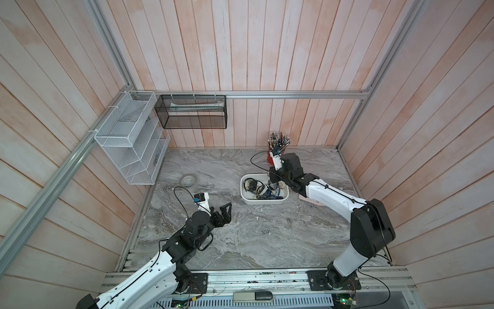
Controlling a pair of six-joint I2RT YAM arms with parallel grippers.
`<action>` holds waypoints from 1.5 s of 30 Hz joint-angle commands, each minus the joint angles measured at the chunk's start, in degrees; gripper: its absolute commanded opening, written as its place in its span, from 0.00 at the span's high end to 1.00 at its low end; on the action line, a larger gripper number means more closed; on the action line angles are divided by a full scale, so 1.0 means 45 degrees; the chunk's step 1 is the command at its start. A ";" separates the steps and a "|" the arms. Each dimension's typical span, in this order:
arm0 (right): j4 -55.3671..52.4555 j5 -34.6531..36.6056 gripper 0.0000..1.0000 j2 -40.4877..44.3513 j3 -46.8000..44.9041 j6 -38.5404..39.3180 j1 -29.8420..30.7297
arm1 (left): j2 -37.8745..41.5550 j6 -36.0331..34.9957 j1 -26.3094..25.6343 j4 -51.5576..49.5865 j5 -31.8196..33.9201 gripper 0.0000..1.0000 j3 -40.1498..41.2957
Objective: Put the watch into the storage box
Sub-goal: Place the watch in the storage box.
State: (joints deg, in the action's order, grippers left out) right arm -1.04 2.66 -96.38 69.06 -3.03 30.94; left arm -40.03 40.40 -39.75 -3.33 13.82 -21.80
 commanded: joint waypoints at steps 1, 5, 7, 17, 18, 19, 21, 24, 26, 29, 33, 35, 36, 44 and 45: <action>0.0549 -0.0272 1.00 -0.0548 0.0338 0.0148 -0.0048 | -0.0011 0.0104 0.0075 0.0233 -0.0101 0.00 -0.0038; 0.0672 -0.0238 1.00 -0.1178 0.0427 0.0277 -0.0059 | -0.0020 0.0055 0.0063 0.0201 -0.0074 0.00 -0.0057; 0.0591 -0.0327 1.00 -0.1474 0.0547 0.0318 -0.0065 | 0.0002 0.0012 0.0066 0.0120 -0.0045 0.00 -0.0115; 0.0091 -0.0530 0.84 -0.2069 0.1062 0.0225 -0.0086 | 0.0134 -0.0167 0.0086 -0.0114 0.0043 0.00 -0.0243; 0.0112 -0.0512 0.75 -0.1917 0.1042 0.0197 -0.0079 | 0.0142 -0.0187 0.0098 -0.0156 0.0058 0.00 -0.0252; 0.0133 -0.0493 0.68 -0.1760 0.1014 0.0131 -0.0092 | 0.0165 -0.0208 0.0100 -0.0188 0.0072 0.00 -0.0253; 0.0228 -0.0384 0.52 -0.1307 0.0882 -0.0026 -0.0089 | 0.0227 -0.0284 0.0100 -0.0198 0.0133 0.00 -0.0253; 0.0313 -0.0102 0.36 -0.0606 0.0601 -0.0209 -0.0112 | 0.0300 -0.0401 0.0083 -0.0216 0.0225 0.00 -0.0291; 0.0424 -0.0024 0.30 -0.0019 0.0211 -0.0349 -0.0172 | 0.0318 -0.0513 0.0121 -0.0197 0.0265 0.00 -0.0311; 0.1047 -0.0087 0.23 0.1408 -0.1146 -0.0753 -0.0273 | 0.0366 -0.0707 0.0121 -0.0138 0.0304 0.00 -0.0331; 0.2208 0.0285 0.06 0.3619 -0.3509 -0.1043 -0.0342 | 0.0432 -0.1198 0.0121 -0.0235 0.0734 0.00 -0.0423; 0.2579 0.0774 0.02 0.4711 -0.4531 -0.1056 -0.0456 | 0.0486 -0.1756 0.0141 -0.0055 0.1092 0.00 -0.0506; 0.2760 0.1179 0.02 0.5257 -0.5063 -0.1013 -0.0570 | 0.0510 -0.2165 0.0159 0.0165 0.1321 0.00 -0.0540; 0.5680 0.5576 0.02 0.8007 -0.8891 0.0017 -0.1851 | -0.0448 -0.7178 0.0275 0.4665 0.6355 0.00 0.0673; 0.6497 0.6054 0.02 0.7973 -0.9409 0.0421 -0.1893 | -0.0658 -0.8056 0.0363 0.5844 0.6701 0.00 0.1106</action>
State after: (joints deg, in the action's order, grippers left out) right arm 18.74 19.62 -60.69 30.59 -4.99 23.03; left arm -41.41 18.15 -38.76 9.43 32.82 -20.75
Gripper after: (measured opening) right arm 0.978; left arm 0.997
